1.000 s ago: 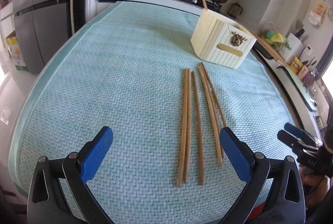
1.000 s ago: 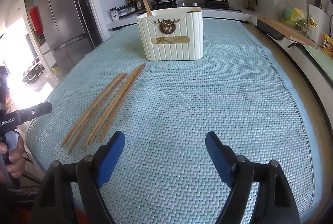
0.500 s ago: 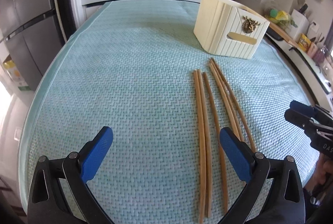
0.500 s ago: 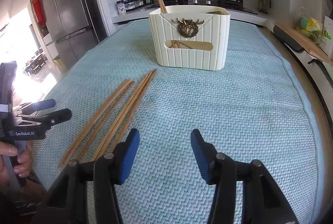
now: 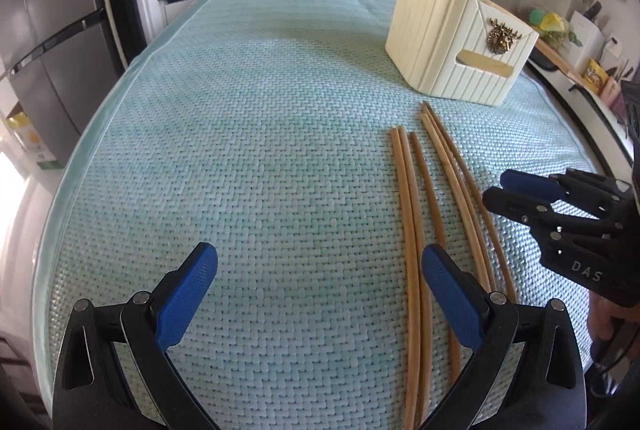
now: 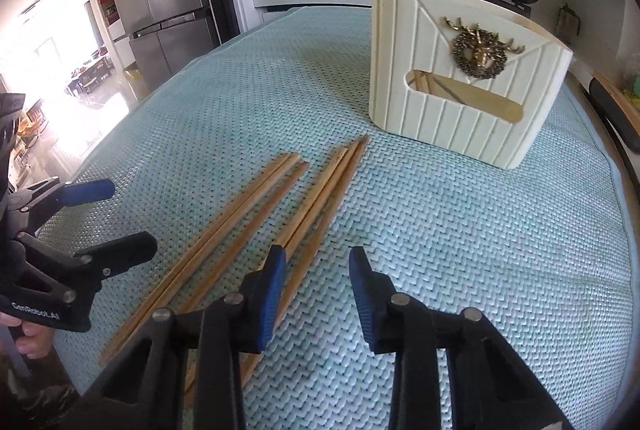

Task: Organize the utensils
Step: 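Grasp a wooden chopstick with the right tool while the left tool grasps another chopstick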

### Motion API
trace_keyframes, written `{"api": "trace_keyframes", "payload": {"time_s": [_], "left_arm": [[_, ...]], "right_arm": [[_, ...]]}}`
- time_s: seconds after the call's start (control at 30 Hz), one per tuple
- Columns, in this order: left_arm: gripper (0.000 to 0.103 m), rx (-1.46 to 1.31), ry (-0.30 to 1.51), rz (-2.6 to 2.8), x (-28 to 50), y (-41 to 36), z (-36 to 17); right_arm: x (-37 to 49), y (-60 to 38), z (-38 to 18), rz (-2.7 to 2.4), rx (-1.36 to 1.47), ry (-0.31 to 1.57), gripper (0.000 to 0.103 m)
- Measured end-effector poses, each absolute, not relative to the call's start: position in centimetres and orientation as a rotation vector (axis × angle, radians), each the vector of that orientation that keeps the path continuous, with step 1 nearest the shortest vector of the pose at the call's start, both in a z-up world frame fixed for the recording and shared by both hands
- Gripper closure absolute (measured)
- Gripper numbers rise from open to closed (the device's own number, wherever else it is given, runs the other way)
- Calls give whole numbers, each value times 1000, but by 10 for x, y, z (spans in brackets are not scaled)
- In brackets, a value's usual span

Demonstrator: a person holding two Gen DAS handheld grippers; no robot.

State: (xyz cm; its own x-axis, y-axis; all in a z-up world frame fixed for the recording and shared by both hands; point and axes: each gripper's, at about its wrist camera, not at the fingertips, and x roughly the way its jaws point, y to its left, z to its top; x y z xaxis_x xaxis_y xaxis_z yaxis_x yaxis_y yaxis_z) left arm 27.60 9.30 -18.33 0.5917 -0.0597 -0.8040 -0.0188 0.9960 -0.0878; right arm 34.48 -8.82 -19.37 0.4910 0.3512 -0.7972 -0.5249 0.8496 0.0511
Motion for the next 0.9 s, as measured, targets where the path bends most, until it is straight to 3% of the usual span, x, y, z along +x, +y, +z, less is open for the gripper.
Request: {"api": "trace_keyframes", "payload": {"time_s": [0.07,0.17,0.9], "left_arm": [[1,-108,939,-16,276,97,-184],[1,-134,943,-14,276,100,-184],[1,-7,998,-91,333,72,-202]], "right_arm": [[348,-81,-200,535,-259,922,83],[347,-77,-204,517,-306,921,93],[280,-227,-195,134,-143,962,96]]}}
